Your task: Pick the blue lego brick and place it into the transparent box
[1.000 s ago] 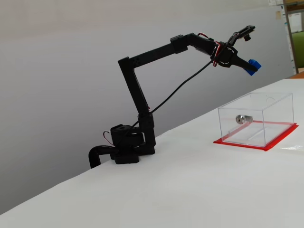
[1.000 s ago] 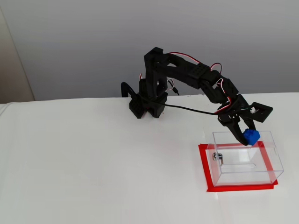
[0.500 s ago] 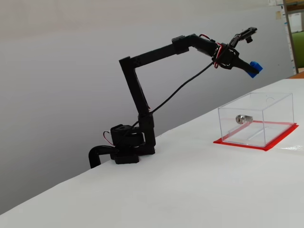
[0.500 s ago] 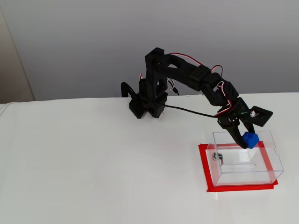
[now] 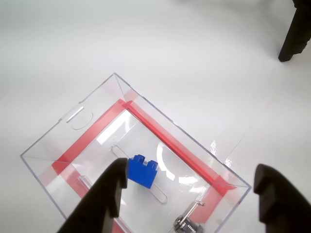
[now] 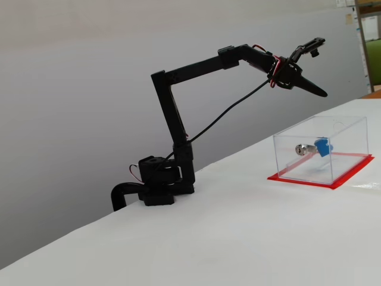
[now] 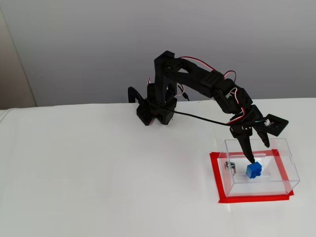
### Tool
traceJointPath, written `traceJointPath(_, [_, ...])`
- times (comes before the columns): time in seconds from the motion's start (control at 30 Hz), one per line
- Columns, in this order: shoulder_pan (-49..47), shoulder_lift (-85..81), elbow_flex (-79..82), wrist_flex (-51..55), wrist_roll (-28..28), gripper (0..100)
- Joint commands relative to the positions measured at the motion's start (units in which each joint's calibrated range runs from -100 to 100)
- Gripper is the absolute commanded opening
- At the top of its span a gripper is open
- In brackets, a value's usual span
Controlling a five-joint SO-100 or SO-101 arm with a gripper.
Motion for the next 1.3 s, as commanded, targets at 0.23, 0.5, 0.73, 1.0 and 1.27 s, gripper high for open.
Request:
traceJointPath(0.23, [-0.35, -0.62, -3.83, -1.21, 0.24, 29])
traceJointPath(0.5, [-0.27, -0.79, -3.83, -1.21, 0.34, 29])
traceJointPath(0.73, [-0.20, -0.96, -3.83, -1.21, 0.39, 29])
traceJointPath(1.0, [1.87, -1.47, -3.83, -1.21, 0.39, 26])
traceJointPath(1.27, [5.05, -6.31, -1.12, -1.04, 0.44, 2])
